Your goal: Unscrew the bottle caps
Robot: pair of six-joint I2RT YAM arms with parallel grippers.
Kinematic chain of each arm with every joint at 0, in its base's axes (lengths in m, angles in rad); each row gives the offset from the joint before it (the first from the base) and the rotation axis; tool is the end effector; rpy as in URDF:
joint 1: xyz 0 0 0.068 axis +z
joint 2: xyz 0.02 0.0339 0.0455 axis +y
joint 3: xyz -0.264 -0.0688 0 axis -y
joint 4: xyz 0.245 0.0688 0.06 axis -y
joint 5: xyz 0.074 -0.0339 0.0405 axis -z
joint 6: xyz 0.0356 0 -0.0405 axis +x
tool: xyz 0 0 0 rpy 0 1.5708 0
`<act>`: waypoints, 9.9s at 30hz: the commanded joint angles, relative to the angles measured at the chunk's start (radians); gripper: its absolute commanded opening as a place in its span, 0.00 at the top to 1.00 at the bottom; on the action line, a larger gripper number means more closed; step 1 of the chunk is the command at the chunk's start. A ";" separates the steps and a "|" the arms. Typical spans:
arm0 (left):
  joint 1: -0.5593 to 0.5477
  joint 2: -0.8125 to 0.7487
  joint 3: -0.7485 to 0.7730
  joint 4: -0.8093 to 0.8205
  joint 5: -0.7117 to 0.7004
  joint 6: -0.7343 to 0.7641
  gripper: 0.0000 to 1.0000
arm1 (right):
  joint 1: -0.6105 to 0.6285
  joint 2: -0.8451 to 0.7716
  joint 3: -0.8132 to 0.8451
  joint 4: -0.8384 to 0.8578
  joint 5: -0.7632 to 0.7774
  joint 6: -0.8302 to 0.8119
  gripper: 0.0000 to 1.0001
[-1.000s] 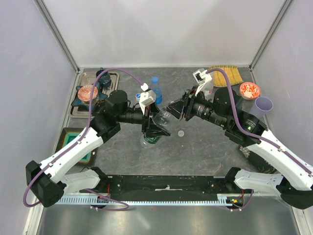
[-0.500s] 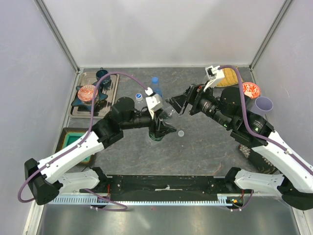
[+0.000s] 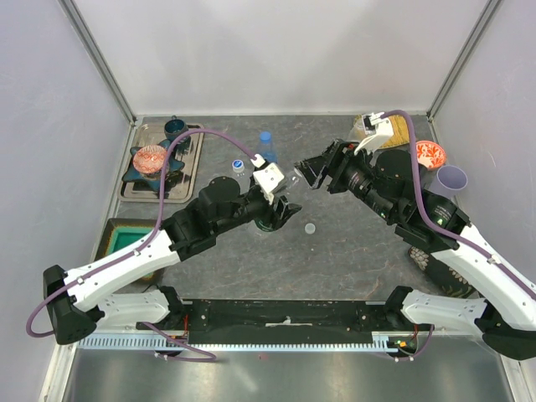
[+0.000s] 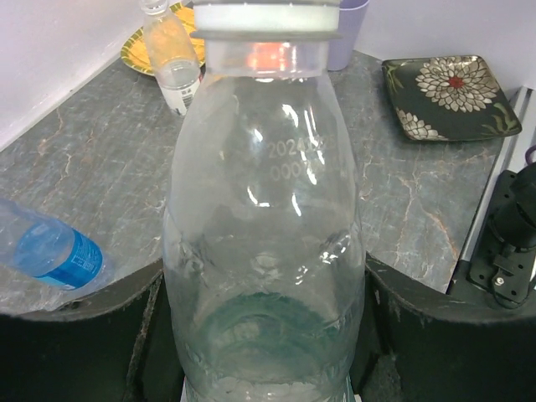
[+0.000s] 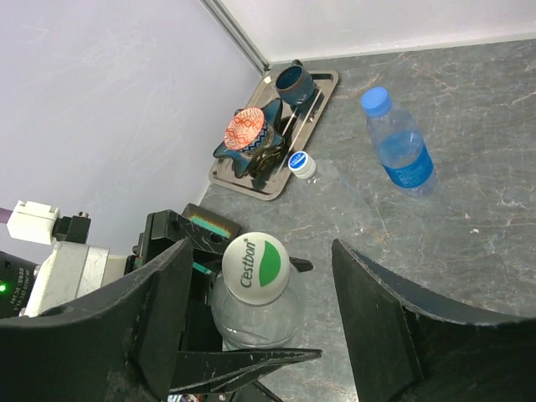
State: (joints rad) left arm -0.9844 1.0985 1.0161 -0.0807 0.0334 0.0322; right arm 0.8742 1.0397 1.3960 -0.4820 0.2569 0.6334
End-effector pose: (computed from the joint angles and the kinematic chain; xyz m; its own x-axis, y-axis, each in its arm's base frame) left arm 0.1413 -0.2148 0.3704 -0.0624 0.1521 -0.9864 0.8532 0.5210 0.0263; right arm 0.1369 0.1496 0.4692 -0.4082 0.4042 -0.8185 -0.4200 0.7129 0.5615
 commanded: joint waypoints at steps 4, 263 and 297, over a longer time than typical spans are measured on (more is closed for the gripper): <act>-0.011 -0.014 0.016 0.044 -0.055 0.043 0.65 | 0.000 -0.001 0.014 0.008 0.019 0.009 0.29; 0.158 0.050 0.084 0.390 1.269 -0.538 0.73 | -0.003 -0.165 -0.106 0.191 -1.186 -0.483 1.00; 0.184 0.023 0.042 0.015 1.008 -0.239 0.72 | -0.003 -0.317 -0.101 0.193 -0.101 -0.402 1.00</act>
State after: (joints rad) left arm -0.8040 1.1553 1.0695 0.0078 1.1370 -0.2897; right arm 0.8669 0.7177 1.3159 -0.2565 -0.1886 0.2165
